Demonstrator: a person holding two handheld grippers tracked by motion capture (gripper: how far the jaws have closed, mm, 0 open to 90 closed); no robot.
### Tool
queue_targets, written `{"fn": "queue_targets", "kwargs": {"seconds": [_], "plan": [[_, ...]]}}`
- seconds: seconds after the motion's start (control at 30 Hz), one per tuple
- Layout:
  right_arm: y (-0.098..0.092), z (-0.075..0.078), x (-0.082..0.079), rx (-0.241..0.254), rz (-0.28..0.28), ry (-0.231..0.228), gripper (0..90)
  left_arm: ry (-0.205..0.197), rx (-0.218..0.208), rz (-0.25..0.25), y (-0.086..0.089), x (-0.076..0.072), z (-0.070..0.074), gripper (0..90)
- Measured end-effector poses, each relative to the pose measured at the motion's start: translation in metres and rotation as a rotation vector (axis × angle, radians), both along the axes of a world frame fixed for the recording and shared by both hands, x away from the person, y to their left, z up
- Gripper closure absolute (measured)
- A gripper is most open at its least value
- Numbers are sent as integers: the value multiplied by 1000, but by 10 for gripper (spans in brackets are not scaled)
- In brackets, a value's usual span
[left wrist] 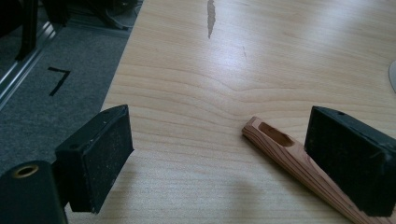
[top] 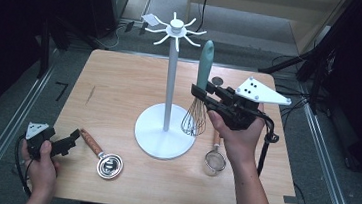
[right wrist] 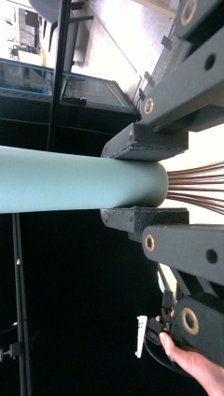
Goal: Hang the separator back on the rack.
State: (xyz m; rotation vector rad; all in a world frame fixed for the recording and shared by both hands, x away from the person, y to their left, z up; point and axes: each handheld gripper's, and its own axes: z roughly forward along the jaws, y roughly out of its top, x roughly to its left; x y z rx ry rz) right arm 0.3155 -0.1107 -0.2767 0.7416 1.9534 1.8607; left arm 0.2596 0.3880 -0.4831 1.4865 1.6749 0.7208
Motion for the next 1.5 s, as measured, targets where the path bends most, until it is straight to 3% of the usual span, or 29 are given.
{"fn": "queue_targets", "kwargs": {"seconds": [0.6, 1.03, 1.43, 1.5], "plan": [[7, 0, 2, 12, 44, 4, 710, 0, 0, 0, 0, 0, 0, 80], [9, 2, 15, 22, 135, 63, 710, 0, -1, 1, 0, 0, 0, 79], [14, -2, 21, 12, 128, 68, 708, 0, -2, 2, 0, 0, 0, 79], [16, -4, 20, 5, 93, 42, 704, 0, -2, 2, 0, 0, 0, 80]]}}
